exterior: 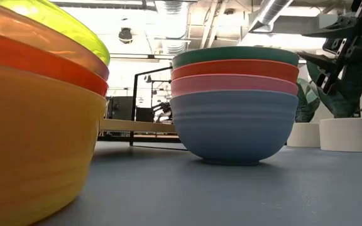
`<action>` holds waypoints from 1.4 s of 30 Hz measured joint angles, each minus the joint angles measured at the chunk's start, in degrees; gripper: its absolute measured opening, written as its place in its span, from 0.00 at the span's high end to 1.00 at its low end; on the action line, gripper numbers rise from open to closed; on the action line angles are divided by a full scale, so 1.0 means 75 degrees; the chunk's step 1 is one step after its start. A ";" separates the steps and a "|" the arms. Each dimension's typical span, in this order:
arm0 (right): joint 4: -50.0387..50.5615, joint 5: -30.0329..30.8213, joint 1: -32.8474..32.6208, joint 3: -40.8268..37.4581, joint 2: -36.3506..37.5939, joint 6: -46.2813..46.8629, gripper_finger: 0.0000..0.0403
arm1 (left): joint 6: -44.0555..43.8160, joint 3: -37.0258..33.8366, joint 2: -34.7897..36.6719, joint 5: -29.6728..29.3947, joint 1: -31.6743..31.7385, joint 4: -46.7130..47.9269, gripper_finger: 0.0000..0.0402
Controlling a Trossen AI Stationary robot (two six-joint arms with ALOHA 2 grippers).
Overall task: Place and stack bowls onto a shelf
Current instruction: Put the small green bowl on the shelf
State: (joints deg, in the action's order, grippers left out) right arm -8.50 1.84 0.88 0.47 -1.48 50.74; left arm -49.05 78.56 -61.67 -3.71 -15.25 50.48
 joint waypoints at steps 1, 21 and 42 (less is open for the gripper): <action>0.0053 -0.0005 -0.0011 0.0000 -0.0002 0.0000 0.53 | 0.0058 0.0148 -0.0241 0.0161 0.0000 0.0164 0.33; 0.0848 -0.0042 -0.0008 0.0000 -0.0002 0.0038 0.53 | 0.0025 0.0412 -0.3389 0.0656 -0.1048 0.1693 0.33; 0.1043 -0.0083 -0.0008 0.0006 -0.0002 0.0028 0.53 | -0.0554 0.0409 -0.4807 0.0063 -0.2334 0.0452 0.33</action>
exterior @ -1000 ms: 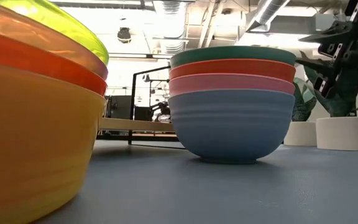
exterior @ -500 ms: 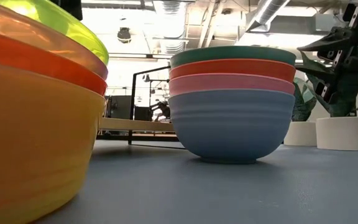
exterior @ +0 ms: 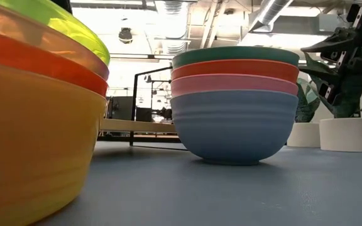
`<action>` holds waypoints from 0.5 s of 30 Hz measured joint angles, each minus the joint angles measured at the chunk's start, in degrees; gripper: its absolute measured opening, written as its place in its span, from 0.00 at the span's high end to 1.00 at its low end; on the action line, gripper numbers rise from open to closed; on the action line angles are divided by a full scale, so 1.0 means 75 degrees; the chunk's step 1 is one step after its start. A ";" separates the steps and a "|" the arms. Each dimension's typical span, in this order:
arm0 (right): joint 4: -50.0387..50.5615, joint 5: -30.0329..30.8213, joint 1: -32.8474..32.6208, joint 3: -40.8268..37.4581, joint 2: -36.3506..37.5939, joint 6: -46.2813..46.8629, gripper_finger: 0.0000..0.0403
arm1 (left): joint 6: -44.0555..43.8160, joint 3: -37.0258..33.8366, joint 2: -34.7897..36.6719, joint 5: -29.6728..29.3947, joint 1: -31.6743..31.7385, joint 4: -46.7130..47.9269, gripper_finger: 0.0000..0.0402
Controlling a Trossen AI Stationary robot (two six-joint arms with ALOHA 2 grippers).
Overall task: Place and stack bowls onto a shelf
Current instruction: Put the small green bowl on the shelf
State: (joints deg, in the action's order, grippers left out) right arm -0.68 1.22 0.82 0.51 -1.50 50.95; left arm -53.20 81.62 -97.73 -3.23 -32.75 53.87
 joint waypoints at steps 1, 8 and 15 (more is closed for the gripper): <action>0.0003 0.0000 0.0000 0.0000 0.0002 0.0004 0.53 | -0.0001 0.0008 -0.0083 0.0092 0.0000 -0.0104 0.34; 0.0027 -0.0010 -0.0009 0.0000 0.0003 0.0004 0.53 | 0.0275 0.0009 -0.0675 0.1008 -0.0021 -0.0729 0.39; 0.0045 -0.0122 -0.0009 0.0000 0.0003 -0.0028 0.53 | 0.0031 0.0012 -0.0733 0.0710 -0.0020 -0.0740 0.41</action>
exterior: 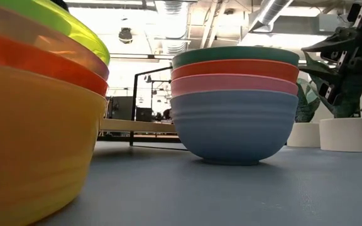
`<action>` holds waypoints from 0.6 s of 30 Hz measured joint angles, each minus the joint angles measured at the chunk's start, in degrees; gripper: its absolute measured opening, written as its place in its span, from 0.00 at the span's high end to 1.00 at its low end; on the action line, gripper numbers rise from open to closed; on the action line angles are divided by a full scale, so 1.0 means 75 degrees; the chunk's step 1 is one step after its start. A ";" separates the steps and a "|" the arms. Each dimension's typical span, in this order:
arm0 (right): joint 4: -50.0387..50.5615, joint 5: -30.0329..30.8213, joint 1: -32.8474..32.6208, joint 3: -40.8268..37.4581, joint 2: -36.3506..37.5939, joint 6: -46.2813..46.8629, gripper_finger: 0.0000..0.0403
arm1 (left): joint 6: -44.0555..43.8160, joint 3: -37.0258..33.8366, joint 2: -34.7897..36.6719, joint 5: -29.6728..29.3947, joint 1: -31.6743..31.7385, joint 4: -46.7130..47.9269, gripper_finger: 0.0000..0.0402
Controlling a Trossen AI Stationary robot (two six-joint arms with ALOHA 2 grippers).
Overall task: Place and stack bowls onto a shelf
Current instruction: Put the small green bowl on the shelf
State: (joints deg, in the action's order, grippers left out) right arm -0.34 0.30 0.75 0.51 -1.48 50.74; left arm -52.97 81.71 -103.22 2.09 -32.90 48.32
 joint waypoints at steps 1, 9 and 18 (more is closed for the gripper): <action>0.0000 -0.0003 0.0000 0.0000 0.0000 0.0000 0.53 | -0.0010 0.0000 -0.0005 -0.0017 -0.0015 -0.0001 0.42; 0.0002 -0.0030 0.0000 0.0000 -0.0003 -0.0023 0.53 | -0.0093 0.0000 -0.0314 0.0137 -0.0059 -0.0519 0.42; 0.0003 -0.0053 0.0000 0.0000 -0.0002 -0.0023 0.53 | -0.0064 -0.0006 -0.0495 0.0236 -0.0073 -0.0522 0.42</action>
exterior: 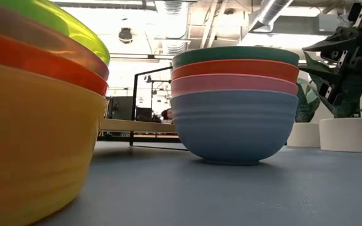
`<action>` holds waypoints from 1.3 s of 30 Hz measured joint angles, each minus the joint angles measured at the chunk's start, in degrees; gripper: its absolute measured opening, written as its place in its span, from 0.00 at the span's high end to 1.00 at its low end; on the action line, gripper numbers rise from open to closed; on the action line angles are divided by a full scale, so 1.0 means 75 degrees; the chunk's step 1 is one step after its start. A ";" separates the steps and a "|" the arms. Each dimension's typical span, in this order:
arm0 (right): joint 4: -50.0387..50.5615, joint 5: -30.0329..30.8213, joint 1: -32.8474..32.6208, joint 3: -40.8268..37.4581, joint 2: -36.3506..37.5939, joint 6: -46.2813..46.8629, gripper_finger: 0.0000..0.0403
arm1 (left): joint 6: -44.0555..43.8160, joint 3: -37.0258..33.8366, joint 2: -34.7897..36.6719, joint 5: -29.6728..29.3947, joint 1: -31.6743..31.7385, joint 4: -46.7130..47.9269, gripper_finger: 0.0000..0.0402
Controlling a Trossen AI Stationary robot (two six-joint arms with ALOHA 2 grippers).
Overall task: Place and stack bowls onto a shelf
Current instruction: Put the small green bowl on the shelf
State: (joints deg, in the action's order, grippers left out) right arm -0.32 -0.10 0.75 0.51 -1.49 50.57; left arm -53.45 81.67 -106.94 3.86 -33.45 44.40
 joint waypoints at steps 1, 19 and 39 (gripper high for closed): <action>-0.0002 0.0000 0.0000 0.0000 0.0002 0.0002 0.53 | 0.0003 0.0000 0.0000 -0.0014 0.0001 0.0028 0.42; -0.0002 0.0000 0.0000 -0.0003 0.0000 0.0003 0.53 | 0.0440 0.0003 -0.0097 -0.0174 0.0000 0.0161 0.80; -0.0002 -0.0003 0.0000 -0.0003 0.0000 -0.0003 0.53 | 0.0026 0.0003 -0.0221 0.0203 0.0047 0.0146 1.00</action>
State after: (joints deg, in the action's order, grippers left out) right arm -0.34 -0.12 0.75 0.49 -1.50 50.54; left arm -53.25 81.69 -108.60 5.39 -33.10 45.50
